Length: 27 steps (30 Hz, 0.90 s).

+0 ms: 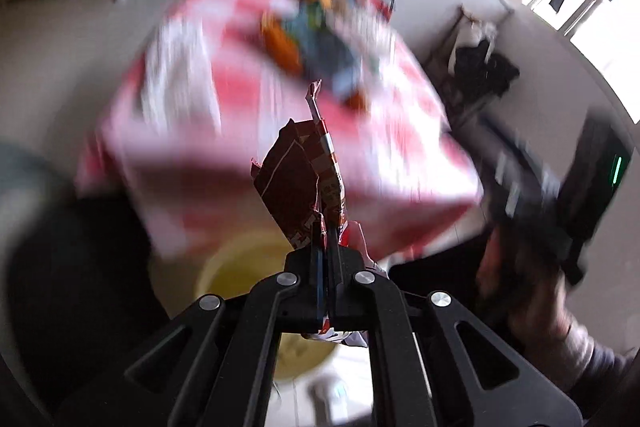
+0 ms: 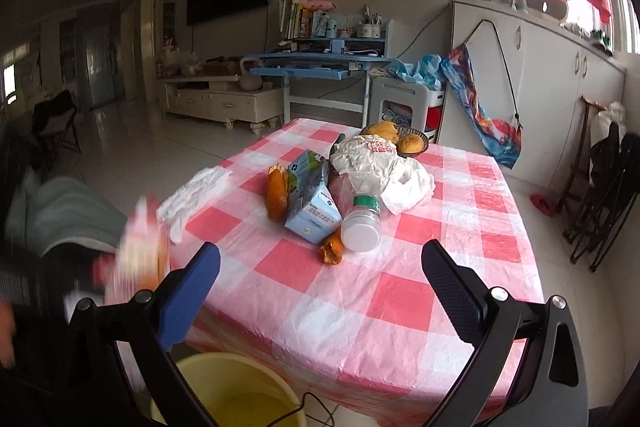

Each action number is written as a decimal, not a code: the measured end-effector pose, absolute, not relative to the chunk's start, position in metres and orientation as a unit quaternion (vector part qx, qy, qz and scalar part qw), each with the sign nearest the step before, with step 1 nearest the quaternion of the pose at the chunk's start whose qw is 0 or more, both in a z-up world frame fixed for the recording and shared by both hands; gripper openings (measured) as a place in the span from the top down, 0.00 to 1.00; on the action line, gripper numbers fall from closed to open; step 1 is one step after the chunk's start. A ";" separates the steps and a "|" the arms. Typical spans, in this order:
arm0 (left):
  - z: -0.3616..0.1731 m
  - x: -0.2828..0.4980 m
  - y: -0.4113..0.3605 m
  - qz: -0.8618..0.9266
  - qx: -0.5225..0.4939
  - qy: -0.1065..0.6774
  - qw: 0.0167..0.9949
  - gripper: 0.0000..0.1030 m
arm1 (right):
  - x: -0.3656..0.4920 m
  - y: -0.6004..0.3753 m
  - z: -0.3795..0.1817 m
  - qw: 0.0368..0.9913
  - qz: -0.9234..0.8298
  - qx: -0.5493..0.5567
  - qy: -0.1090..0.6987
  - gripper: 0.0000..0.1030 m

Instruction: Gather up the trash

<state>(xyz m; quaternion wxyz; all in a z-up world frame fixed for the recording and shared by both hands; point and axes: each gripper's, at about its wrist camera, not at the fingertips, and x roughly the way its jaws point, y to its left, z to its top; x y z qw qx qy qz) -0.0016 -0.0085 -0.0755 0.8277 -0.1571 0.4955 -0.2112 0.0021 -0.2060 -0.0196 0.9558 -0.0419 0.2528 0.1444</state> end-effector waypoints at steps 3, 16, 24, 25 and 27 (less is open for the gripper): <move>-0.110 -0.014 -0.020 -0.196 -0.143 0.550 0.799 0.97 | 0.010 -0.200 -0.018 0.952 0.159 -0.030 0.261 0.06; -0.058 -0.023 0.068 0.011 -0.154 0.377 0.913 0.28 | 0.083 -0.082 -0.041 0.899 0.267 -0.066 0.340 0.06; -0.061 -0.033 0.099 0.036 -0.226 0.340 0.912 0.24 | 0.121 -0.021 -0.076 0.868 0.279 -0.120 0.392 0.22; -0.064 -0.031 0.098 0.035 -0.229 0.340 0.911 0.24 | 0.125 -0.016 -0.083 0.864 0.277 -0.125 0.401 0.25; -0.066 -0.031 0.102 0.033 -0.237 0.340 0.909 0.24 | 0.131 -0.015 -0.086 0.863 0.282 -0.106 0.405 0.25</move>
